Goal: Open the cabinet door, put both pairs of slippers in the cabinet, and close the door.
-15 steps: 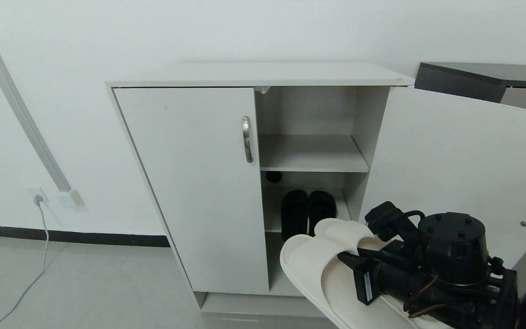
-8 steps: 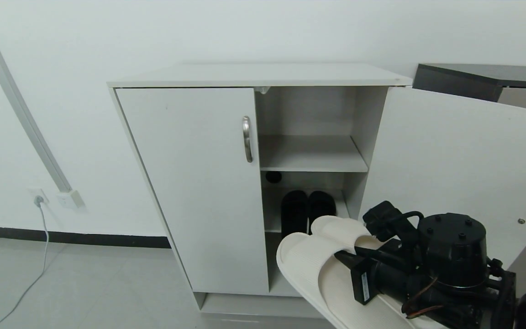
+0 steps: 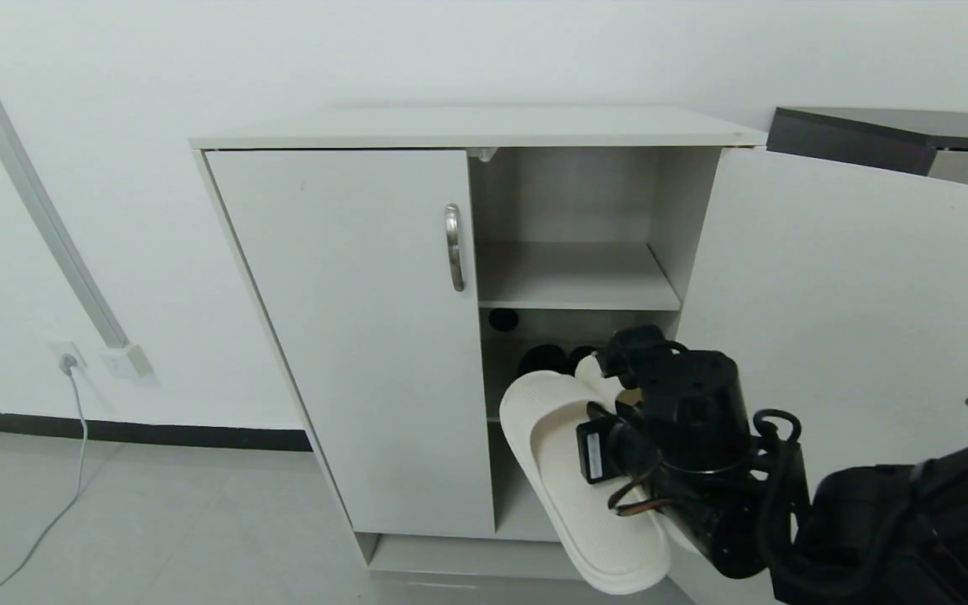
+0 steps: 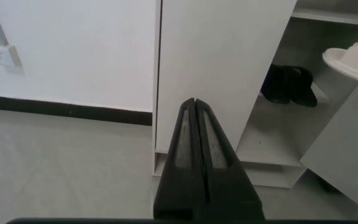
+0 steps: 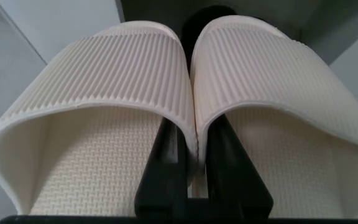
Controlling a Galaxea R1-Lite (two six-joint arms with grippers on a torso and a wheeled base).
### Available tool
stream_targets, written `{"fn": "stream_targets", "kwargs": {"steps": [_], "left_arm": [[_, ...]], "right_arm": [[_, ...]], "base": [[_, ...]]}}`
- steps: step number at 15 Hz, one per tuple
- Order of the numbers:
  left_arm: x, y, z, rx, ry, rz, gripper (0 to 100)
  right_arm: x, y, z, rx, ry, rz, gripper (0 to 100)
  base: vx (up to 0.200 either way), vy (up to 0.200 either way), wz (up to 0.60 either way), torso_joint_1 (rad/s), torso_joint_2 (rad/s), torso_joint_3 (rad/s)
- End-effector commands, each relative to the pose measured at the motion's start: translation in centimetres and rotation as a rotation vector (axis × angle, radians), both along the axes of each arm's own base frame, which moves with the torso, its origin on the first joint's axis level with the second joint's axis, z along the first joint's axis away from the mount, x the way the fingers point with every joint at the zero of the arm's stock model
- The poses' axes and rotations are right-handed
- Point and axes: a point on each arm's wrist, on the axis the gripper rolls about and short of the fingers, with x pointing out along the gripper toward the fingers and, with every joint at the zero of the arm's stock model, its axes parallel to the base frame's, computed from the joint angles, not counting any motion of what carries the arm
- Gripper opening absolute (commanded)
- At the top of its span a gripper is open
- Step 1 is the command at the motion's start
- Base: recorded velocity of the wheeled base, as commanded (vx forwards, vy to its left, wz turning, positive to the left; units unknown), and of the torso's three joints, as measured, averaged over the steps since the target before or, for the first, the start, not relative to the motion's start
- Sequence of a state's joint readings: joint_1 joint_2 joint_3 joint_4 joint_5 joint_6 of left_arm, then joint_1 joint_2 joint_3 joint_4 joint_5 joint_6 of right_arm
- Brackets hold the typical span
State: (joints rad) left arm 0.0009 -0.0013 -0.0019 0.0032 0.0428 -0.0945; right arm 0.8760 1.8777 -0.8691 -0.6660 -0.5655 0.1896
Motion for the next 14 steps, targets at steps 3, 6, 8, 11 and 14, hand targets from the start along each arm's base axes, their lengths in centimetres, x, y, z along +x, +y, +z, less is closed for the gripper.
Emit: {"fn": "stream_targets", "kwargs": {"steps": [3,6,8,11,14], "left_arm": [[0.0,0.0,0.0,-0.001,0.002,0.001,0],[0.0,0.0,0.0,0.001,0.000,0.001,0],[0.0,0.0,0.0,0.001,0.002,0.001,0],[0.0,0.0,0.0,0.001,0.002,0.001,0],[0.0,0.0,0.0,0.001,0.002,0.001,0]], "right_arm": [[1.0,3.2,6.4,0.079,-0.062,-0.178,0],[1.1,3.7,7.8,0.090,-0.084,-0.201,0],[1.3,3.5,7.8,0.068,-0.073,-0.211,0],[1.7,3.5,7.4,0.056,-0.066,-0.219,0],[1.9,3.5,6.8,0.044,-0.057,-0.225,0]], "base": [[0.000,0.000,0.00,0.000,0.00,0.000],[0.000,0.000,0.00,0.000,0.00,0.000],[0.000,0.000,0.00,0.000,0.00,0.000],[0.000,0.000,0.00,0.000,0.00,0.000],[0.000,0.000,0.00,0.000,0.00,0.000]]}}
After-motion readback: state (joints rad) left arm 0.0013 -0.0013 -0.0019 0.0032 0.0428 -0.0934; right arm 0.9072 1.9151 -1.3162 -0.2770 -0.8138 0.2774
